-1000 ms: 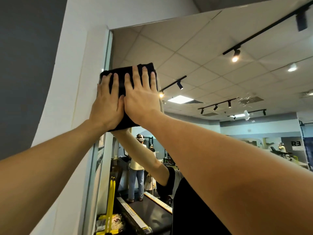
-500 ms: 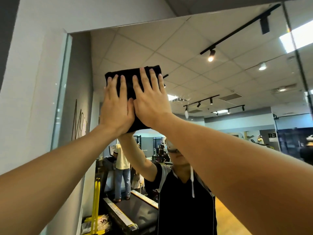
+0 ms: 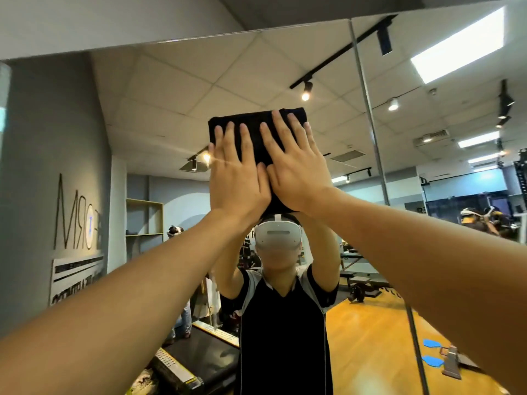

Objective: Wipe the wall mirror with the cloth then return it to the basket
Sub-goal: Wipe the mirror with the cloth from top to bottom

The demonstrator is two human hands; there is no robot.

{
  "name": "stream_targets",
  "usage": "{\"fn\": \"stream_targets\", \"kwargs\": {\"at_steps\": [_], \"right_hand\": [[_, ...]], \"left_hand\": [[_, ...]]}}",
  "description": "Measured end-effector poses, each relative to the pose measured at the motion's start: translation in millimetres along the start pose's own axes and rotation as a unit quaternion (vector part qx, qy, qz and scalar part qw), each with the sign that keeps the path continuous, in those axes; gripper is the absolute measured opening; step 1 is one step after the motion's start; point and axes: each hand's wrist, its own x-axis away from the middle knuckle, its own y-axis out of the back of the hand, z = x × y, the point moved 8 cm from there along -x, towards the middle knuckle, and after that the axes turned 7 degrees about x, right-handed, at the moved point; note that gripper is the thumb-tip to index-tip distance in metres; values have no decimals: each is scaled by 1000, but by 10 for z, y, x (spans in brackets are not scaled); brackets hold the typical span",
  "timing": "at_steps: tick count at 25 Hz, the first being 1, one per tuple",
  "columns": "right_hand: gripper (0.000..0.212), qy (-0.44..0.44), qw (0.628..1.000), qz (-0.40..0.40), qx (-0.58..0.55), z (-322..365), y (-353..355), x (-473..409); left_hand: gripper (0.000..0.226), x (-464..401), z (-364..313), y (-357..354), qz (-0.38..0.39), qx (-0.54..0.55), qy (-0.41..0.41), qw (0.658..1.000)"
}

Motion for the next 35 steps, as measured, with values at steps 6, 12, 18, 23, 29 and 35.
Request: {"fn": "stream_targets", "kwargs": {"at_steps": [6, 12, 18, 23, 29, 35], "right_hand": [[67, -13, 1000, 0, 15, -951, 76, 281], [66, -15, 1000, -9, 14, -1250, 96, 382], [66, -19, 1000, -9, 0, -1263, 93, 497], [65, -22, 999, -23, -17, -1212, 87, 805], [69, -28, 998, -29, -51, -1133, 109, 1016], [71, -58, 997, -35, -49, -964, 119, 961]], "left_hand": [[70, -102, -888, -434, 11, 10, -19, 1000], [70, -139, -1161, -569, 10, -2, -25, 1000], [69, -26, -1202, -575, 8, 21, -21, 1000], [69, 259, -1261, -604, 19, 23, -27, 999], [69, 477, -1215, -571, 35, 13, -58, 998], [68, 465, -1095, -525, 44, 12, -66, 997]]}}
